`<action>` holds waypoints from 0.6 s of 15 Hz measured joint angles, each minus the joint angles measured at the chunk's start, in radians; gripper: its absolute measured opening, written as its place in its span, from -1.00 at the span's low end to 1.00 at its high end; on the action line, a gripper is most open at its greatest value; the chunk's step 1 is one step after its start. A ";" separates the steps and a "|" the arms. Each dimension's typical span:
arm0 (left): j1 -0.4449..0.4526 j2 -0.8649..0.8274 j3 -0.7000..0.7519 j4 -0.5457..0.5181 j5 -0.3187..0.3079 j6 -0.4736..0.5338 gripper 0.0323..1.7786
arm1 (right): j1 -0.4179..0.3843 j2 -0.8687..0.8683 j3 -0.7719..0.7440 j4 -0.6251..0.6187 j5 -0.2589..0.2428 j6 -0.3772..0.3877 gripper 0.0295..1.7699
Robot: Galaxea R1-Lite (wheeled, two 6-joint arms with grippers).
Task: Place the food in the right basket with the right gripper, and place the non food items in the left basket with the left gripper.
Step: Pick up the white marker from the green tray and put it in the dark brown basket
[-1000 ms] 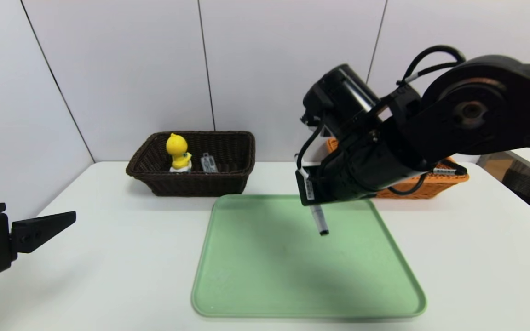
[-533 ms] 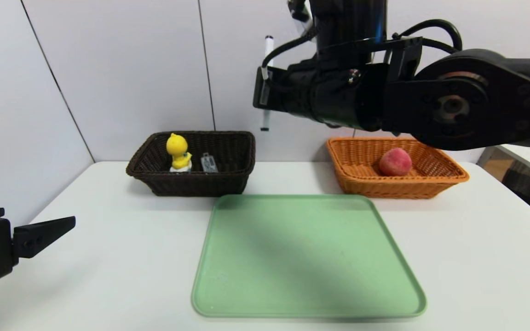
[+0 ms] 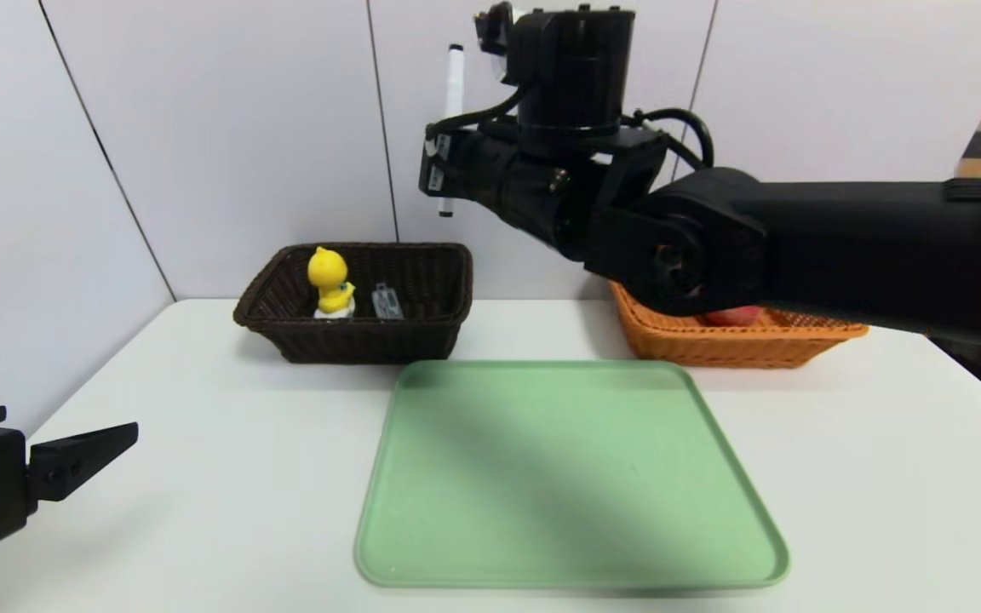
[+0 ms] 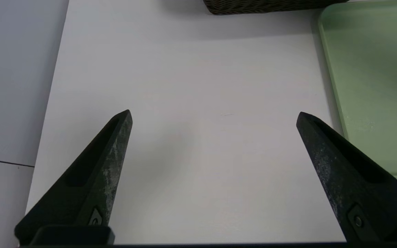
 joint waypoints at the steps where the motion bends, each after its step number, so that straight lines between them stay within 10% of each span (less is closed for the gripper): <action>1: 0.000 0.003 -0.002 -0.001 -0.001 0.001 0.90 | 0.000 0.021 -0.002 -0.027 0.000 -0.001 -0.84; 9: -0.001 0.027 -0.007 -0.003 -0.002 0.002 0.90 | -0.007 0.223 -0.003 -0.250 0.003 -0.032 -0.84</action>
